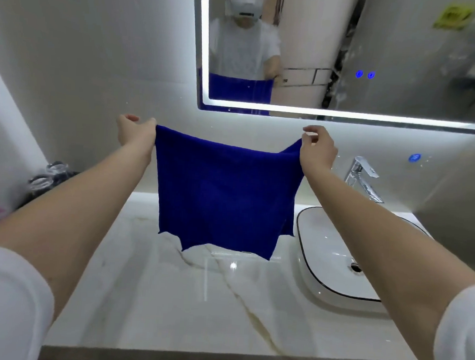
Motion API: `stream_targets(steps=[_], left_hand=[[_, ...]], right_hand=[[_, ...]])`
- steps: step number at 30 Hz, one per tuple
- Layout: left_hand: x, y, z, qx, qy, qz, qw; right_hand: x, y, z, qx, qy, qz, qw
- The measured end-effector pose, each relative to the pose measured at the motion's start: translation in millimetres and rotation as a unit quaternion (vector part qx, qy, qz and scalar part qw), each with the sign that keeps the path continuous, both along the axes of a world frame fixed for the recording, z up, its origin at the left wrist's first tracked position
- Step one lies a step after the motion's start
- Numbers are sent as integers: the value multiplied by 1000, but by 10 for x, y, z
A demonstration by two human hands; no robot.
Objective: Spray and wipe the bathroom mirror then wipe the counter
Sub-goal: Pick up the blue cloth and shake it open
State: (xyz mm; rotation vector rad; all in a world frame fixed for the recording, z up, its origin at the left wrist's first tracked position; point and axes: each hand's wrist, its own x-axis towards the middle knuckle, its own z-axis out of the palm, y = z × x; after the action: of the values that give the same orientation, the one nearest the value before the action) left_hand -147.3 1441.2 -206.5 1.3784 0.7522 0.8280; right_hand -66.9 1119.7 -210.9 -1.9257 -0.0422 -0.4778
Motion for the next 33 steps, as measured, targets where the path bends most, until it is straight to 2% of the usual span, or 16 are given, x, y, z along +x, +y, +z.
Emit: stream_targets(steps=[4,8,11,14,16,18,21,23,28,33], left_hand=[[-6,-10,-83,10,20,-2,1000],[59,-17,-152,31,24,-44,998],[108,46,-217,55,65,-56,995],[147,101,-285,89,99,-78,988],[130,101,-351,167,141,-132,967],[76,50,-407,310,195,-179,913],[11,14,-479,469,231,-195,829],[8,39,-499,519,232,-198,798],[31,33,-457,505,276,-177,798],[47,43,-422,518,309,-139,786]], right_hand=[[66,-32,-85,-89,61,34,994],[166,17,-202,-153,76,54,984],[237,70,-257,-213,73,127,966],[292,101,-354,-274,82,224,932],[346,102,-459,-319,65,232,916],[405,97,-539,-339,38,201,918],[438,116,-589,-316,22,149,937],[444,131,-584,-292,7,132,947],[477,96,-535,-259,-22,114,959],[522,104,-609,-267,11,94,959]])
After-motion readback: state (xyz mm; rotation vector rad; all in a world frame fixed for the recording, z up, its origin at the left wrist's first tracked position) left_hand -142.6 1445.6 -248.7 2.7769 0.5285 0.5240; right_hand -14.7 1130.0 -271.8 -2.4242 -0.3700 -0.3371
